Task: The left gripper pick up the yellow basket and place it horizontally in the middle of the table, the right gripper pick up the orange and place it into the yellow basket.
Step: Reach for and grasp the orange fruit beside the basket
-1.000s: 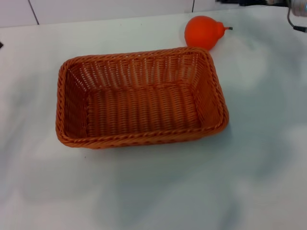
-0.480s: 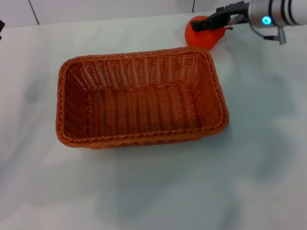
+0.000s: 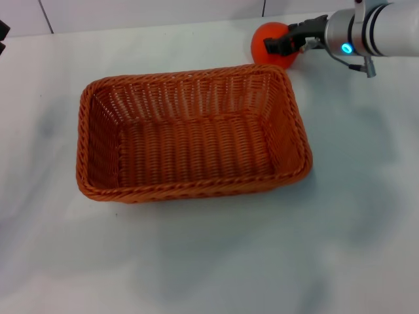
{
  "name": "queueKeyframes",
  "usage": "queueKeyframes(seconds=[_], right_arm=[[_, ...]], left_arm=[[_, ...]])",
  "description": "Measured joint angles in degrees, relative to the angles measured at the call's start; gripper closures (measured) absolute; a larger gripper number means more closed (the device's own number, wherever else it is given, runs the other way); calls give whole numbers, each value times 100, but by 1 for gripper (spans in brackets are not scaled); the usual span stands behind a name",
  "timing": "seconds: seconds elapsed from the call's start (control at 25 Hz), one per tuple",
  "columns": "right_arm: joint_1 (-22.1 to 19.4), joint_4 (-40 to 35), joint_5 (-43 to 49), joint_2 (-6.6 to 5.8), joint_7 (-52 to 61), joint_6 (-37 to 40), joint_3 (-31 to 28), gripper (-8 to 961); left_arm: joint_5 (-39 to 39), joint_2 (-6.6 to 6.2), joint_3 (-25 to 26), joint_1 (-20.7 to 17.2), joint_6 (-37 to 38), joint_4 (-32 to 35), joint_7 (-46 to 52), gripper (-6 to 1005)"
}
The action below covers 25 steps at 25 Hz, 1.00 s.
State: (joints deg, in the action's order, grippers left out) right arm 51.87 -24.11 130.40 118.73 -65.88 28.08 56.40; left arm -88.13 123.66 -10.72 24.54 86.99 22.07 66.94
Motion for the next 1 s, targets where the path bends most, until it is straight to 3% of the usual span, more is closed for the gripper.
queueKeyframes(seconds=[0.08, 0.2, 0.4, 0.64, 0.8, 1.0], right_arm=[[-5, 38, -18, 44, -142, -98, 1, 115], [22, 163, -50, 60, -276, -236, 3, 343], [38, 202, -89, 62, -353, -292, -21, 588], [28, 180, -141, 63, -362, -321, -32, 803], [-48, 166, -746, 49, -627, -335, -51, 846], [-411, -19, -2627, -50, -1487, 177, -167, 868]], left_arm=[[2, 0, 0, 36, -52, -1, 35, 310], [5, 1, 0, 74, -111, -42, 46, 310], [17, -13, 0, 116, -198, -135, 48, 310], [25, -15, -10, 161, -238, -148, 47, 311], [25, -11, -4, 168, -279, -150, 46, 311], [25, -4, 0, 168, -283, -184, 44, 311]])
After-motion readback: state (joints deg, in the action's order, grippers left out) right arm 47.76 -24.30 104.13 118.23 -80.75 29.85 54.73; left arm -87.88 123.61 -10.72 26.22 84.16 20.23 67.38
